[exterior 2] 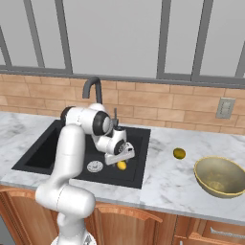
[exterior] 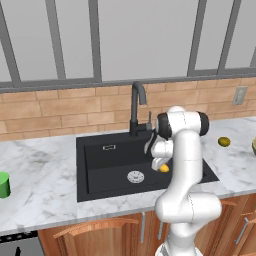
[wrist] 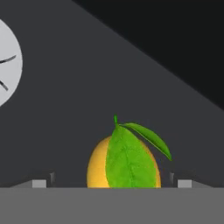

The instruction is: Remove the lemon and orange from the sink. Then move the bowl and cup from the counter to the sink for washing.

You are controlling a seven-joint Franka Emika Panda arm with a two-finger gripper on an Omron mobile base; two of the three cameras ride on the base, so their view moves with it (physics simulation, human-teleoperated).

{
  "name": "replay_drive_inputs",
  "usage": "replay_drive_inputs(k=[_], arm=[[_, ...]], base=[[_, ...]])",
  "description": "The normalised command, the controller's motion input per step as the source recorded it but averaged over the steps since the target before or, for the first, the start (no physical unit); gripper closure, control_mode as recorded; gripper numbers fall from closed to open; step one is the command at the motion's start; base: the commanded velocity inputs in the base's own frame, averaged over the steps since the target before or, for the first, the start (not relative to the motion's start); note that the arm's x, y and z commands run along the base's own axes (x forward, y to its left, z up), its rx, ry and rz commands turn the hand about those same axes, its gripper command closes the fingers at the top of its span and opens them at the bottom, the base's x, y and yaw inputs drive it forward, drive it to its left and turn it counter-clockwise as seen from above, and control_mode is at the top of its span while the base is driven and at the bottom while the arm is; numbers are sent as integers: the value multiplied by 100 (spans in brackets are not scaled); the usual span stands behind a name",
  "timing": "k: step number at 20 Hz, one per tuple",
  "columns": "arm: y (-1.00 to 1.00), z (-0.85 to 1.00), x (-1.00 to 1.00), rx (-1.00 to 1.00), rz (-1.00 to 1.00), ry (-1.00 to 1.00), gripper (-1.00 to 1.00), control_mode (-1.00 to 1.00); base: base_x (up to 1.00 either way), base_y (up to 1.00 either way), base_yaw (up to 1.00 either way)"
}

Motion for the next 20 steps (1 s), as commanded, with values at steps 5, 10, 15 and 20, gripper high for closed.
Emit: replay_drive_inputs(k=[5,10,15,20], arm=[[0,-16,14,0,0,0,-100,-100],[0,-19,8,0,0,1,-100,-100],[-1,-10,0,-1,-1,2,-100,-100],[0,0,0,0,-2,2,-100,-100]], base=[[0,0,0],[0,0,0],[0,0,0],[0,0,0]])
